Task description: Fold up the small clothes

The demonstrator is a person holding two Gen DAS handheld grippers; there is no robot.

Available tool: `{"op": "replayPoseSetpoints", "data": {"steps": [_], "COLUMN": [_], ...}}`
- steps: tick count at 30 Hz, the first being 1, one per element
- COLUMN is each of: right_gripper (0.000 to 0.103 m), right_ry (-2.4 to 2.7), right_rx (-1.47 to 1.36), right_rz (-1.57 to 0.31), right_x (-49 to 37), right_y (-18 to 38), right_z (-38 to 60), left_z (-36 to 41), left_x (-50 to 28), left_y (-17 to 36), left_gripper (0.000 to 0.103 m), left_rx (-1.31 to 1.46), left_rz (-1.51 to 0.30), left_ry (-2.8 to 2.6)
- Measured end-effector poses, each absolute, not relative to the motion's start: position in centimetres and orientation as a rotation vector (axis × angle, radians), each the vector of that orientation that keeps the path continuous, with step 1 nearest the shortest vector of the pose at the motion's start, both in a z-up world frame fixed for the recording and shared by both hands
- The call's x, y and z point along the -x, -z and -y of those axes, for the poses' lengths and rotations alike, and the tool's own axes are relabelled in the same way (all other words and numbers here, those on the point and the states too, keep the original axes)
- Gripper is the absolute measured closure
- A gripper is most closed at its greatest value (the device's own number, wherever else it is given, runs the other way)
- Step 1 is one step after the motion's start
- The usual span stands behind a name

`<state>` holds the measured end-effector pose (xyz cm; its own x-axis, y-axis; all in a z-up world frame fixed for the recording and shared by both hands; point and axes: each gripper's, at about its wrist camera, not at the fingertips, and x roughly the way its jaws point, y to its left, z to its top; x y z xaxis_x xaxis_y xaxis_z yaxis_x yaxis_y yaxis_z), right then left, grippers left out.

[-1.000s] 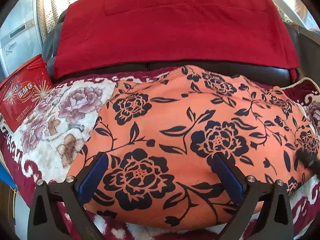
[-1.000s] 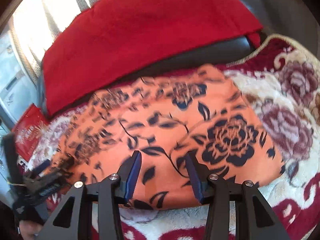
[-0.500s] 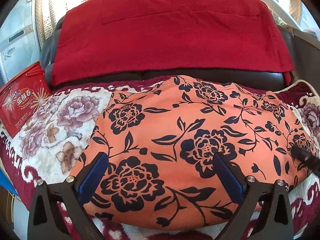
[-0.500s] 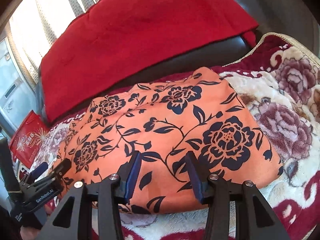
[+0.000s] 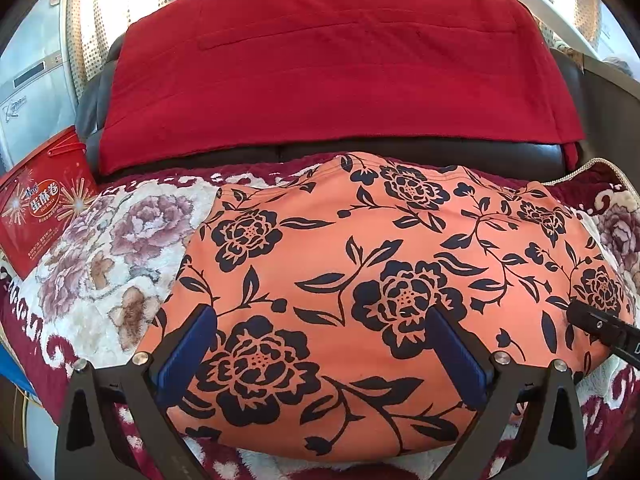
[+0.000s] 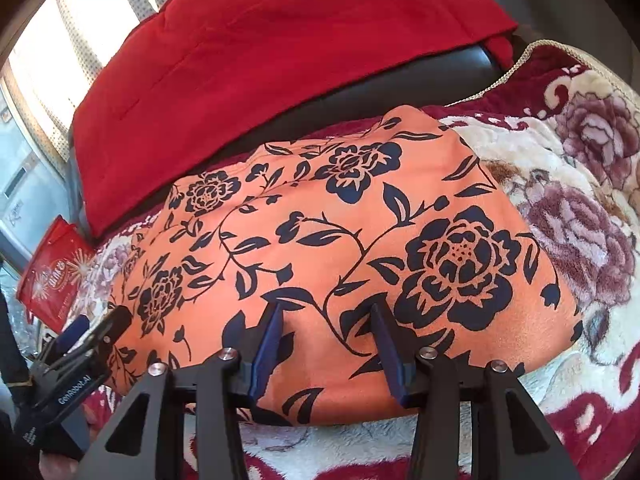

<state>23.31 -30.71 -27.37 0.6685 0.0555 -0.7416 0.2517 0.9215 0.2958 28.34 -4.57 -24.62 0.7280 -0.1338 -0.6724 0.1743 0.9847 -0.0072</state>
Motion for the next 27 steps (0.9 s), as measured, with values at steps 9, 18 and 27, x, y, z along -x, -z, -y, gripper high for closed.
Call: {"op": "replayPoseSetpoints", "data": {"steps": [9,18,27], "right_gripper": [0.053,0.053,0.042], "right_ry": [0.098,0.082,0.083], "right_rx": [-0.421,-0.412,-0.772], "right_rz": [-0.823,-0.848,-0.788], "right_x": [-22.8,-22.8,-18.3], "right_y": [26.9,27.0,26.7], "right_z": [31.1,31.0,36.8], "left_z": [4.6,5.0,2.4], "left_x": [-28.3,-30.2,-30.3], "left_y": [24.7,27.5,24.9], "left_gripper": [0.000,0.000,0.000], "left_rx": [-0.062,-0.070,0.017], "left_rz": [-0.740,-0.877,-0.805], "left_ry": [0.174,0.183,0.153]}}
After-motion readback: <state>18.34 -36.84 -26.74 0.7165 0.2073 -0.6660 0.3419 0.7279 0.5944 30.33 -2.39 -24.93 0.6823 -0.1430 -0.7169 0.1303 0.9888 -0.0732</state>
